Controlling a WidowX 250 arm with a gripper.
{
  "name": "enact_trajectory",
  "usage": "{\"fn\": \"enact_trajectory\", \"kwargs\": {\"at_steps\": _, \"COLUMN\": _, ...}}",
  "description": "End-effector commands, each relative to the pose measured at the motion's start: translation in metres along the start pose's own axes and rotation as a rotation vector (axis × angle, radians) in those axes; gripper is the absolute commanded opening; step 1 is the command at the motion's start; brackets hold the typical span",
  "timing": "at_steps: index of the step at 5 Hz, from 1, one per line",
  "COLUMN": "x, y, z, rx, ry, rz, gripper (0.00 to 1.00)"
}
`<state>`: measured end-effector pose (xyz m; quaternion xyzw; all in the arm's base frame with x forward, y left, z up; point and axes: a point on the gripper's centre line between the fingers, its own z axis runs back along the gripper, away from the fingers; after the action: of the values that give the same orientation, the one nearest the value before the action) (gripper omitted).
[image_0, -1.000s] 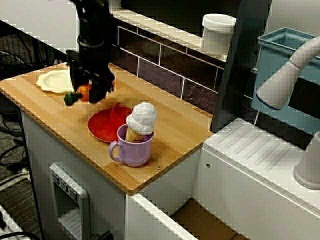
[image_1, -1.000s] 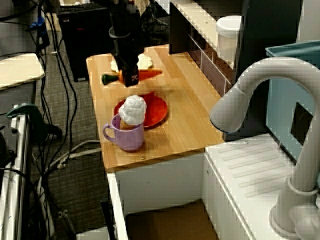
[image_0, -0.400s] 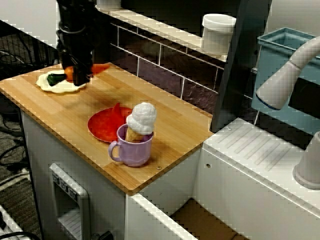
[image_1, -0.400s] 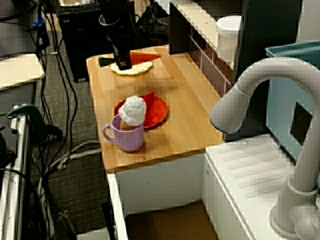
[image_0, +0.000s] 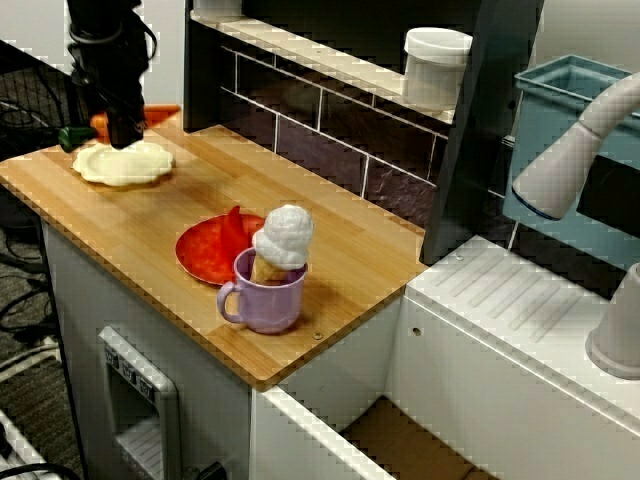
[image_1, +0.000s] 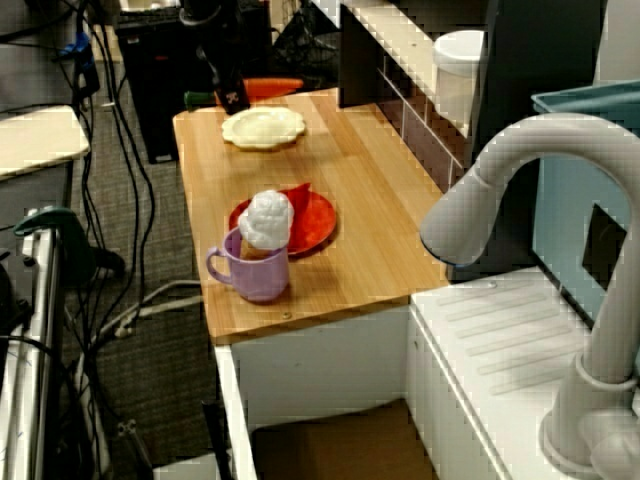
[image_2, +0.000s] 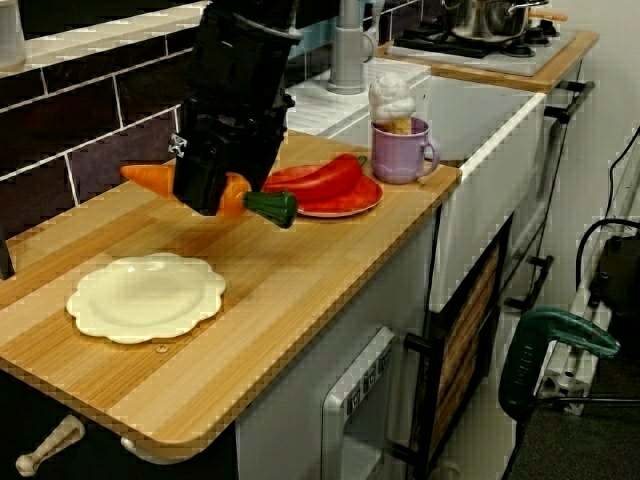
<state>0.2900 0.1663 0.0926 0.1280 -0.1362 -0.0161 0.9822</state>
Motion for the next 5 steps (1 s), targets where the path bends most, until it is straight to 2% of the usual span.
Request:
{"fn": "enact_trajectory", "kwargs": {"at_steps": 1, "x": 0.001, "y": 0.022, "z": 0.004, "rx": 0.054, "ry": -0.02, "rz": 0.006, "gripper": 0.0}}
{"fn": "enact_trajectory", "kwargs": {"at_steps": 3, "x": 0.007, "y": 0.018, "z": -0.015, "rx": 0.097, "ry": 0.001, "rz": -0.001, "gripper": 0.0}}
{"fn": "enact_trajectory", "kwargs": {"at_steps": 5, "x": 0.013, "y": 0.015, "z": -0.038, "rx": 0.139, "ry": 0.065, "rz": -0.035, "gripper": 0.0}}
